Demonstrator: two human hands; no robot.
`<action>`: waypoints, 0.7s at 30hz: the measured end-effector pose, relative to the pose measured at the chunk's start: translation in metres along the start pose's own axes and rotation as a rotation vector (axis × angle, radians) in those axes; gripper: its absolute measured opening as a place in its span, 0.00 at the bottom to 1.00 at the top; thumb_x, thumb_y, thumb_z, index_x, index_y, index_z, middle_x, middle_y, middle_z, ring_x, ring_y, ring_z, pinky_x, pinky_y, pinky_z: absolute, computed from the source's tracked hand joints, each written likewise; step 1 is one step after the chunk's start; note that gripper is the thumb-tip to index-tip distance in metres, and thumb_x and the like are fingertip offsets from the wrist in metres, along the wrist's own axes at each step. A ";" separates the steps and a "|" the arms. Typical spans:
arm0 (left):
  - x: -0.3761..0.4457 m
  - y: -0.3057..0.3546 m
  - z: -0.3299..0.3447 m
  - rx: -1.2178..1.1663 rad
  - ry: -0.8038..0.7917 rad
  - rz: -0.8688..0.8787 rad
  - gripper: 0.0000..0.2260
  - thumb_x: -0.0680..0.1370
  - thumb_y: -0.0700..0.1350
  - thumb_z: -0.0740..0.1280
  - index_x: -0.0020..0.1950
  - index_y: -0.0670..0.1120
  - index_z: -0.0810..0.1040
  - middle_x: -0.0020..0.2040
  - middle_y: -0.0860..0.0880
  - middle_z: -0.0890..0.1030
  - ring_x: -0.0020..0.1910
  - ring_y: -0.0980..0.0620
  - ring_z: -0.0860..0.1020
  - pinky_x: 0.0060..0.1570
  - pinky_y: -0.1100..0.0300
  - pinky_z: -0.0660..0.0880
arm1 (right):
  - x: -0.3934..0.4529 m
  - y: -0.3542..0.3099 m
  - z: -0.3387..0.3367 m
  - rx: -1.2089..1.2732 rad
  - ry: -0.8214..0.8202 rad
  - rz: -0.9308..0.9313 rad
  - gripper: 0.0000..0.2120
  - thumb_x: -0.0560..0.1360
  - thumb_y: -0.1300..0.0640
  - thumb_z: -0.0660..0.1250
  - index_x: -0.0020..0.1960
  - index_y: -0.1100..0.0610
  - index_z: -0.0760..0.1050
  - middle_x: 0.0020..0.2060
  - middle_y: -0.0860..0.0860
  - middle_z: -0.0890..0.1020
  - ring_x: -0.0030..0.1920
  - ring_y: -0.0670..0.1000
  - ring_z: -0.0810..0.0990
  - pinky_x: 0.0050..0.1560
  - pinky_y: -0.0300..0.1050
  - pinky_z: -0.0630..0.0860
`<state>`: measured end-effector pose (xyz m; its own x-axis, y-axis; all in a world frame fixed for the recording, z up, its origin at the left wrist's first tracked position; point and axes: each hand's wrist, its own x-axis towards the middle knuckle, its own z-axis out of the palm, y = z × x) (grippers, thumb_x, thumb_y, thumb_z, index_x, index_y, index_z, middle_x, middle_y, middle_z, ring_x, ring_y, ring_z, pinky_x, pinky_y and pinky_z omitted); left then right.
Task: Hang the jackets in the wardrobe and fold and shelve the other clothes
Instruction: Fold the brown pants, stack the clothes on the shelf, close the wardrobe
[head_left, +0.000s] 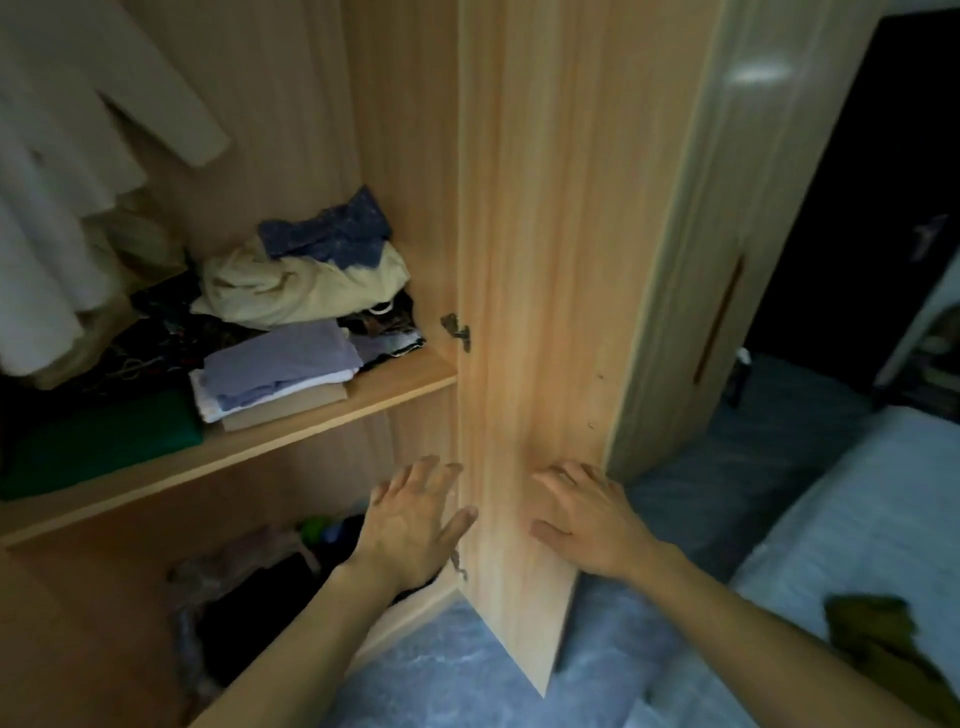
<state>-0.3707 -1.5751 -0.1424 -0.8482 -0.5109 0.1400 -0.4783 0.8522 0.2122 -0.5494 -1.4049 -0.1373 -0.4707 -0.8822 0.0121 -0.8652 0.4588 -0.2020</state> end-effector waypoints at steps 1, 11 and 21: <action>0.000 0.007 0.009 -0.015 -0.013 0.026 0.27 0.79 0.67 0.50 0.76 0.58 0.57 0.78 0.51 0.60 0.75 0.46 0.61 0.72 0.44 0.61 | -0.015 0.005 0.000 -0.004 0.008 0.048 0.38 0.68 0.29 0.47 0.74 0.45 0.59 0.70 0.47 0.66 0.70 0.55 0.64 0.67 0.56 0.65; -0.029 0.194 0.075 -0.032 -0.124 0.460 0.38 0.71 0.70 0.38 0.76 0.56 0.59 0.78 0.48 0.59 0.74 0.44 0.61 0.68 0.44 0.61 | -0.228 0.090 -0.031 -0.187 0.065 0.588 0.30 0.74 0.35 0.62 0.72 0.44 0.62 0.70 0.48 0.67 0.68 0.57 0.68 0.64 0.56 0.68; -0.069 0.296 0.093 -0.040 -0.168 0.679 0.37 0.72 0.70 0.41 0.75 0.53 0.63 0.72 0.49 0.68 0.68 0.45 0.67 0.62 0.47 0.66 | -0.396 0.141 -0.019 -0.081 0.184 0.904 0.31 0.76 0.37 0.61 0.75 0.45 0.59 0.71 0.49 0.67 0.70 0.55 0.66 0.64 0.56 0.68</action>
<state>-0.4747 -1.2772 -0.1790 -0.9817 0.1602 0.1030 0.1758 0.9702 0.1667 -0.4884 -0.9889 -0.1516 -0.9866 -0.1578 0.0404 -0.1620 0.9766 -0.1416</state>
